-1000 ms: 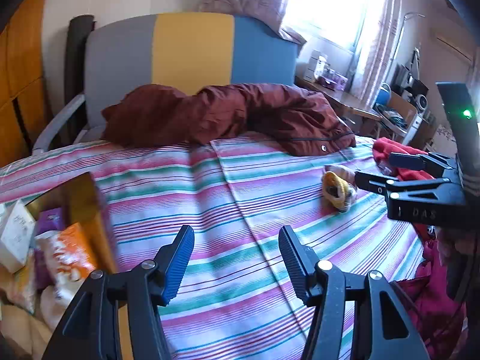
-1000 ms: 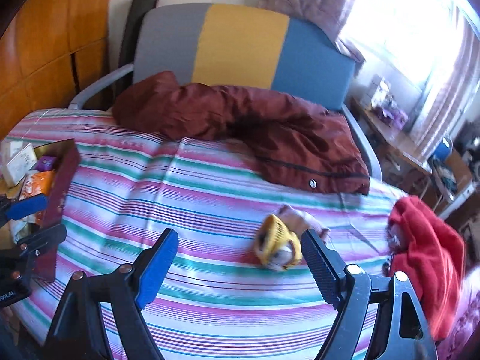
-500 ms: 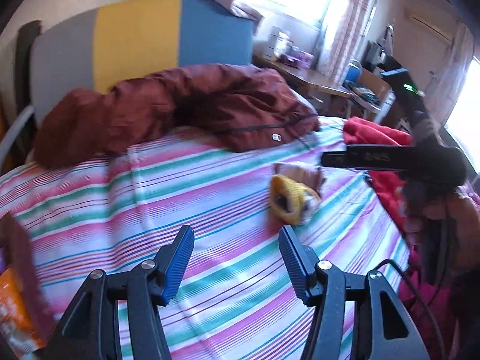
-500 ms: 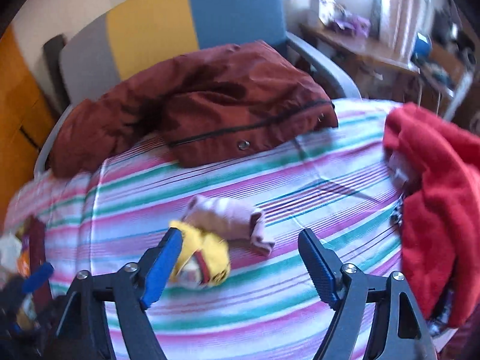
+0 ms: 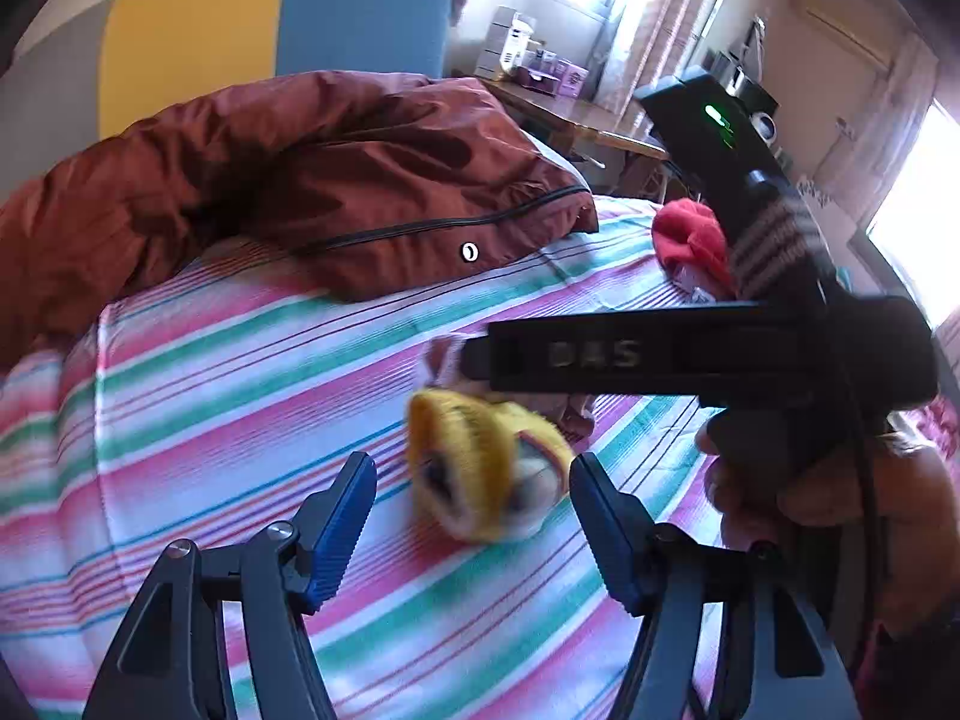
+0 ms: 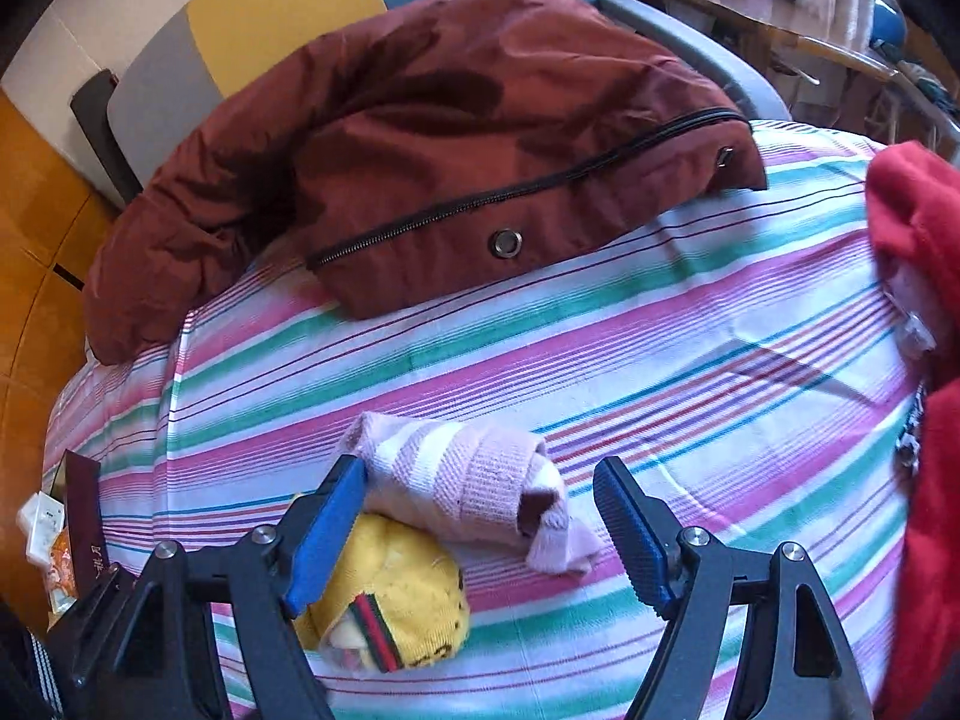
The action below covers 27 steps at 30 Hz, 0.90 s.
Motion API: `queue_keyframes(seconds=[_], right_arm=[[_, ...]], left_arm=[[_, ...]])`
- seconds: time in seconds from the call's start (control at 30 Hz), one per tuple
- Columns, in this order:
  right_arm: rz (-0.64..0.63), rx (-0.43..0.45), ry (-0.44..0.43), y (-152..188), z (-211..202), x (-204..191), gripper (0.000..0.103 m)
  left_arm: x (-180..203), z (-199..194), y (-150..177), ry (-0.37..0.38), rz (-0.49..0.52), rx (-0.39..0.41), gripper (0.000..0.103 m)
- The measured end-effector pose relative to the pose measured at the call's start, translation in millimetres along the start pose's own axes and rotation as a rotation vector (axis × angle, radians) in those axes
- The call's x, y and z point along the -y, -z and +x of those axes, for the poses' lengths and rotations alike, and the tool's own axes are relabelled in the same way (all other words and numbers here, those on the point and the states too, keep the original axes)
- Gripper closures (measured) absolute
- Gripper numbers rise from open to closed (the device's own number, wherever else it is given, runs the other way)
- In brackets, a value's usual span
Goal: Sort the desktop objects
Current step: 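Grasp the pink sock with the right tool while the left tool grasps the yellow cap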
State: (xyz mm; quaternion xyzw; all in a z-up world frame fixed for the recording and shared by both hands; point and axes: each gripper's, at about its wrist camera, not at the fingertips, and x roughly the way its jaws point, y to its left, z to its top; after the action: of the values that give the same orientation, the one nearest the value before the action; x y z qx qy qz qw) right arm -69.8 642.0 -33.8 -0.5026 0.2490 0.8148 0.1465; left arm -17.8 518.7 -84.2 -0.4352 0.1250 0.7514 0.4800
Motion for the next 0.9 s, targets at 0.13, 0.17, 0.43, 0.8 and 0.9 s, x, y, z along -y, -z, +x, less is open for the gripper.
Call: queue_keyframes(seconds=[0.13,0.17,0.43,0.8,0.9], right_arm=[[0.016,-0.026,-0.028,-2,7,1,0.024],[0.016,-0.032,-0.036,-2,9,1,0.025],[-0.031,-0.066,-0.037,-4,22,-8,0.042],[-0.056,-0.070,-0.043,-3,22,-10,0.055],[-0.061,-0.068,-0.039,-3,23,-12,0.055]], left_arm=[[6,14,1,-0.035,0.030,-0.003,0.035],[7,17,1,-0.048,0.039,-0.002,0.036],[10,28,7,-0.083,0.091,0.019,0.045],[7,9,18,-0.074,0.118,0.063,0.061],[2,1,20,-0.084,0.106,0.070,0.061]])
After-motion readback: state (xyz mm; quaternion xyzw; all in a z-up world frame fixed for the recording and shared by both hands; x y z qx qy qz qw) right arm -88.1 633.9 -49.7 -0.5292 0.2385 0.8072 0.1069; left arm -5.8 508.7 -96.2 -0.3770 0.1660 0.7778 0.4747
